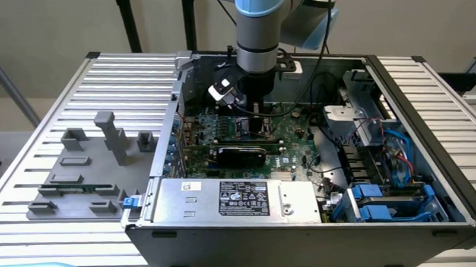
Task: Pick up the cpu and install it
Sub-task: 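Place the cpu into insertion slot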
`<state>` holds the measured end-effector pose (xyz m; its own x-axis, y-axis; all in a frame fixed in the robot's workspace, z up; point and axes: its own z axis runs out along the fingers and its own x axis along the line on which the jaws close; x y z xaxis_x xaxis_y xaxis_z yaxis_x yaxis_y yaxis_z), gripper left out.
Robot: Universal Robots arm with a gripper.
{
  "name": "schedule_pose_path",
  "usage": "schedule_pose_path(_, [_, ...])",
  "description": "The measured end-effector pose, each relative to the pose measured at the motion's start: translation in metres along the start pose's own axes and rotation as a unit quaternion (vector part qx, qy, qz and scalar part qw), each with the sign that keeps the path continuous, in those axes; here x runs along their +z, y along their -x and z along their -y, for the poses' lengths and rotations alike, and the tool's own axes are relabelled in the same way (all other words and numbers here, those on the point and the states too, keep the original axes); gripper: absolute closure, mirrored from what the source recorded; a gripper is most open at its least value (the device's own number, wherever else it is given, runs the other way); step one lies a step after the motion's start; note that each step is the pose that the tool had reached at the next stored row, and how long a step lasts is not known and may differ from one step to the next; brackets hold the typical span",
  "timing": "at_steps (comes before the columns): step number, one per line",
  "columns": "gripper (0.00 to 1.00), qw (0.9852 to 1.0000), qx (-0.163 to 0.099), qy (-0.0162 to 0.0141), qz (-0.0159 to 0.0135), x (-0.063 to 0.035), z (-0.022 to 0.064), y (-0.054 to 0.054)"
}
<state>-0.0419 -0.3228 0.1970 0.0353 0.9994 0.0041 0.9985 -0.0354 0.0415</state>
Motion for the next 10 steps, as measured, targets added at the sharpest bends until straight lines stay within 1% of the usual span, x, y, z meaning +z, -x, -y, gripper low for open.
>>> schedule_pose_path(10, [0.45,1.0000,0.001,-0.0001,0.0019,0.0013,-0.0001,-0.0025])
